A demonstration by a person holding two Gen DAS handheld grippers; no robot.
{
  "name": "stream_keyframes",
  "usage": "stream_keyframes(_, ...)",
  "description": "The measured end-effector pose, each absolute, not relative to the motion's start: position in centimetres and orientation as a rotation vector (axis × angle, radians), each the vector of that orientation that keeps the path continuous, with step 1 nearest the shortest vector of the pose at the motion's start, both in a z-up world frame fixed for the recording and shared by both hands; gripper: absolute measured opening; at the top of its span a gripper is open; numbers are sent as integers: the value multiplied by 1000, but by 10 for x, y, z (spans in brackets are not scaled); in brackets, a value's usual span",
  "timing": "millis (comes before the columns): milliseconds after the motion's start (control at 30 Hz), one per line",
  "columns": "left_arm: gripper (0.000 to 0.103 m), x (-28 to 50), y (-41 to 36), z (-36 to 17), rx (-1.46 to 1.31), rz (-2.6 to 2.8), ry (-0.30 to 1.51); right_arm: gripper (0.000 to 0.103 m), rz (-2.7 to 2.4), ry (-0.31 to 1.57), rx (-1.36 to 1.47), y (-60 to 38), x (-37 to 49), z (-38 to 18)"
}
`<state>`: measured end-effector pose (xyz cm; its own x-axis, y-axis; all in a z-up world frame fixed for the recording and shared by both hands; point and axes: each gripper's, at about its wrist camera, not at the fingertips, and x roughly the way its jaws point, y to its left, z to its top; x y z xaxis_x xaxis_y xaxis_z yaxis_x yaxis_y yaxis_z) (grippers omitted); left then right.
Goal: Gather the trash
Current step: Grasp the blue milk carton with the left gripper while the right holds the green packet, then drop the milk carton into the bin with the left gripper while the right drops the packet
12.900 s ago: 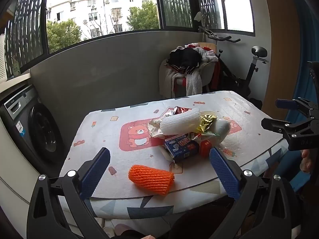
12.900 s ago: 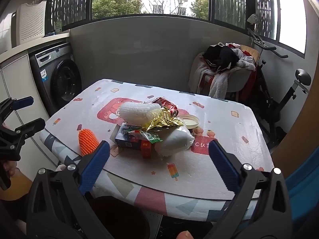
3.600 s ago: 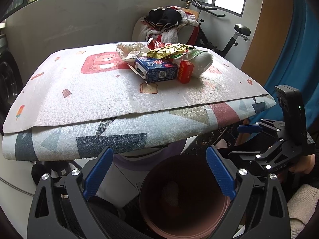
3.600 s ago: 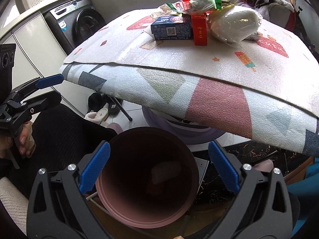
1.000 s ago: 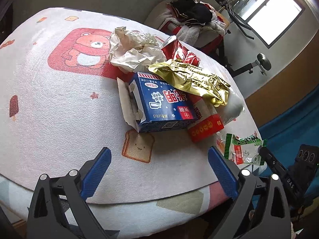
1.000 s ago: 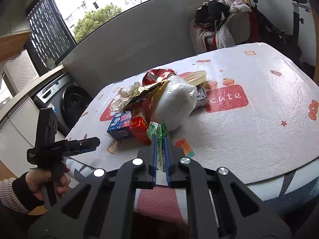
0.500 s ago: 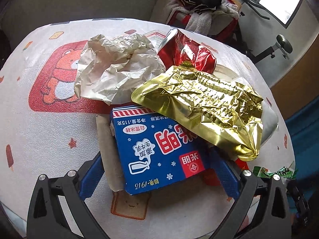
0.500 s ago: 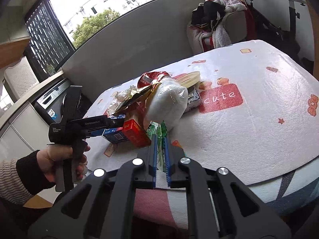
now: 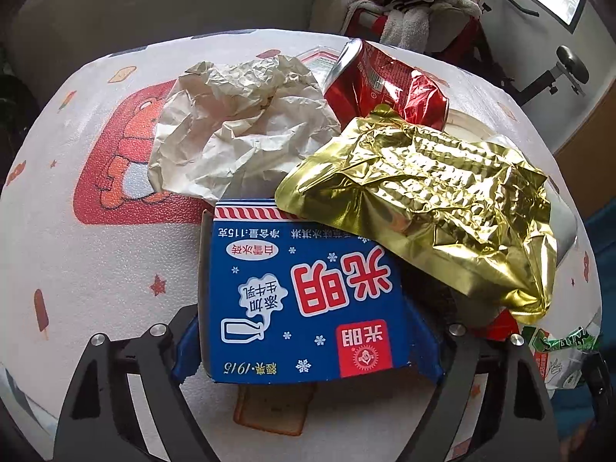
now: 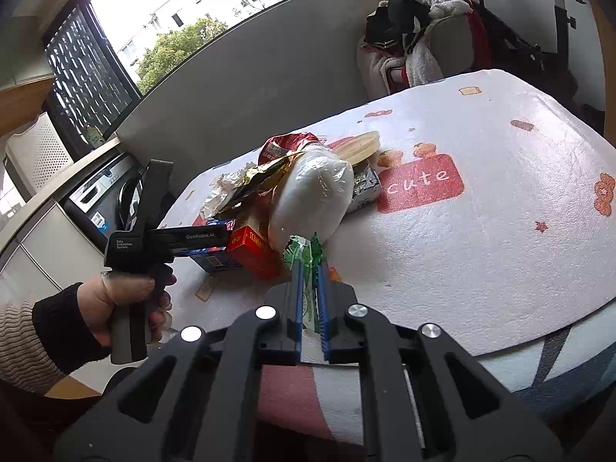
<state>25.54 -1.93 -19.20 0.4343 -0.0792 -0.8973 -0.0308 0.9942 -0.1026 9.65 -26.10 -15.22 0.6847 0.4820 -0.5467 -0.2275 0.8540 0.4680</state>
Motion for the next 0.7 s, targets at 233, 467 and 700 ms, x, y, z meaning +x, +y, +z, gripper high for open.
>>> stream_keyframes(233,83,200,-4,-181,-85,-70,1106,11,419,707,345,-250,89,-145)
stream_keyframes(467,83,129,-8,-159,0,-181,996,11,455,697,306,-232,74,-131)
stream_keyframes(700,83,56,-20,-149,84,-263,927,11,482,711,282,-219,52,-122)
